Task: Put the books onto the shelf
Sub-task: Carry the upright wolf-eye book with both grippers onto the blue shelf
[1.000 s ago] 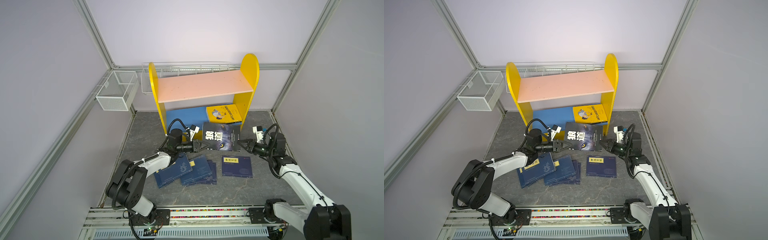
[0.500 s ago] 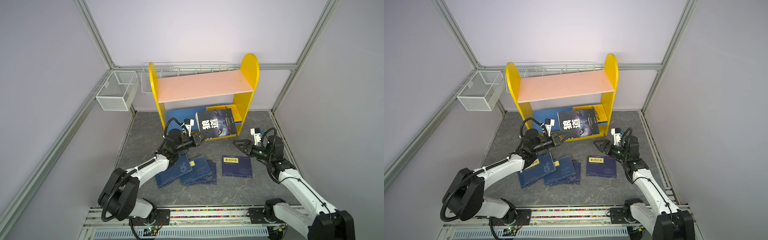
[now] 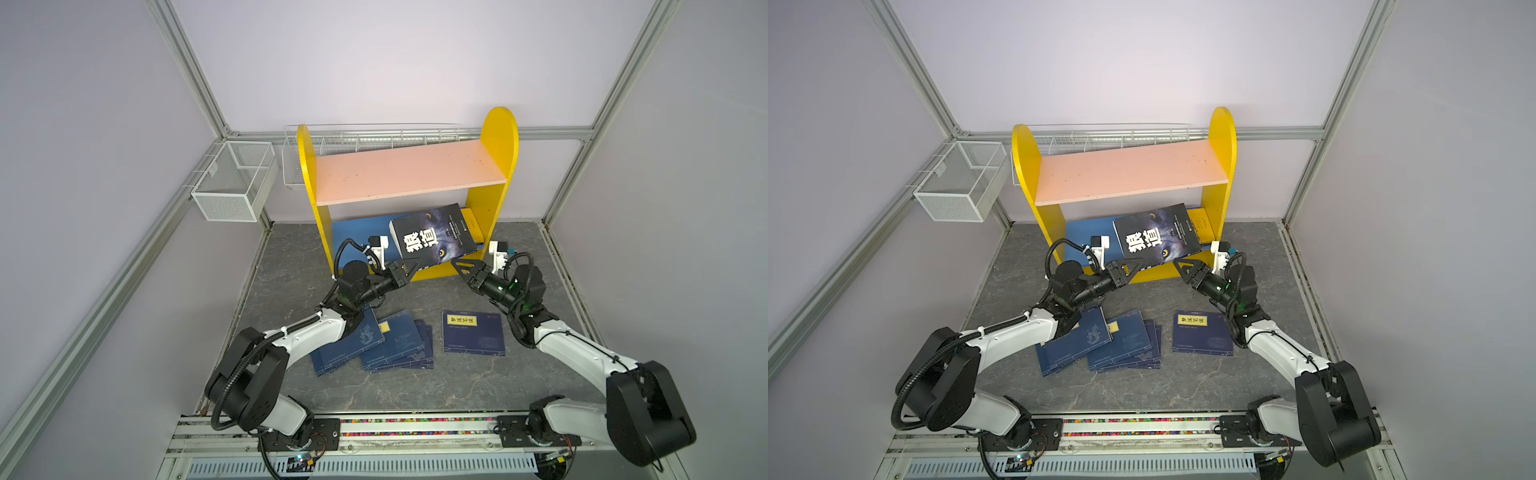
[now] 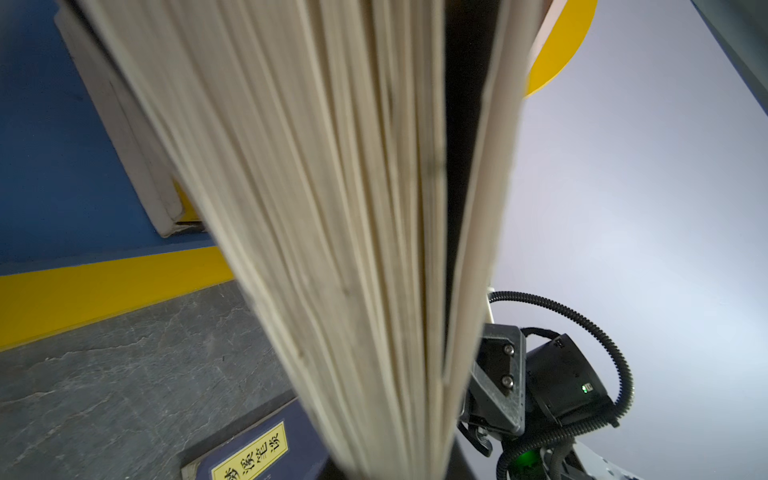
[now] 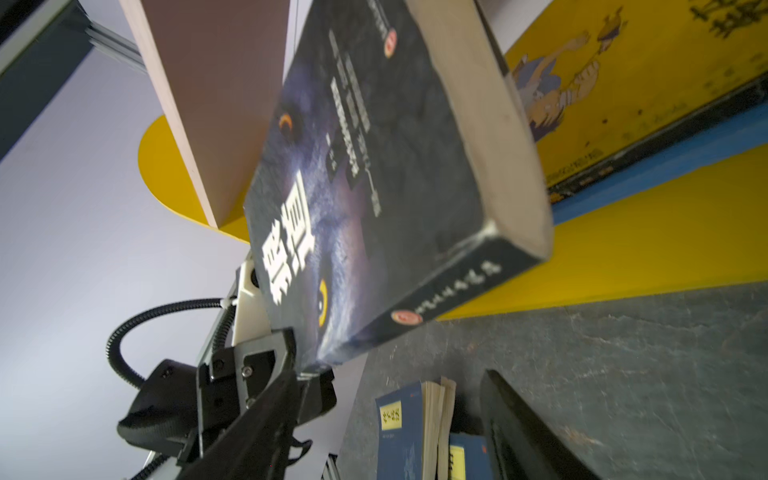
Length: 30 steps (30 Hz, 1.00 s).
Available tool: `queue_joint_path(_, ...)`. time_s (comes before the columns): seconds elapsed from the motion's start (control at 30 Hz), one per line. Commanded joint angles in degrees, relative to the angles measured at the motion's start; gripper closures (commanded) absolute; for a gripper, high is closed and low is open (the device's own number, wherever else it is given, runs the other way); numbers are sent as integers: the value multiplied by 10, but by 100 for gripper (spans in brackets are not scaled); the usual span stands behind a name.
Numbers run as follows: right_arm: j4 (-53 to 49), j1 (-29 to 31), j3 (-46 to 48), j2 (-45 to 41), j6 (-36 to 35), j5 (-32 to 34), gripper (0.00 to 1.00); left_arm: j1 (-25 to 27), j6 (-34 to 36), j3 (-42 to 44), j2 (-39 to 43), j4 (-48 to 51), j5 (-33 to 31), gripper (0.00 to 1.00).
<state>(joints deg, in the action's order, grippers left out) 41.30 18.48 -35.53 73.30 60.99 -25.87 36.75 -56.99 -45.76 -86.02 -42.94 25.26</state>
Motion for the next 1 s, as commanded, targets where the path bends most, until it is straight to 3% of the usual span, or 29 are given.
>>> queue_joint_path(0.0,102,4,-12,7,49,44,30,11,-19,-17,-4,-92,-4,100)
queue_joint_path(0.1,109,6,-16,14,52,56,35,12,-13,-18,0,-87,-5,100)
queue_joint_path(0.2,126,7,-20,24,59,66,48,16,-9,-21,-1,-86,0,100)
queue_joint_path(0.37,131,6,-24,29,57,81,80,17,-5,-21,2,-83,4,100)
queue_joint_path(0.4,132,7,-22,29,57,81,85,17,-3,-22,5,-76,1,94)
queue_joint_path(0.47,144,7,-15,29,59,78,90,17,5,-20,16,-60,-12,64)
queue_joint_path(0.5,152,7,-12,30,61,73,91,16,6,-17,18,-65,-19,55)
queue_joint_path(0.57,161,7,-11,31,62,56,92,8,2,-16,22,-72,-20,46)
queue_joint_path(0.67,178,7,-5,31,67,42,93,-6,-15,-18,20,-86,-12,46)
queue_joint_path(0.83,194,7,1,33,74,32,93,-22,-35,-19,16,-111,2,58)
queue_joint_path(0.97,214,6,3,40,89,20,94,-29,-30,-18,21,-102,4,60)
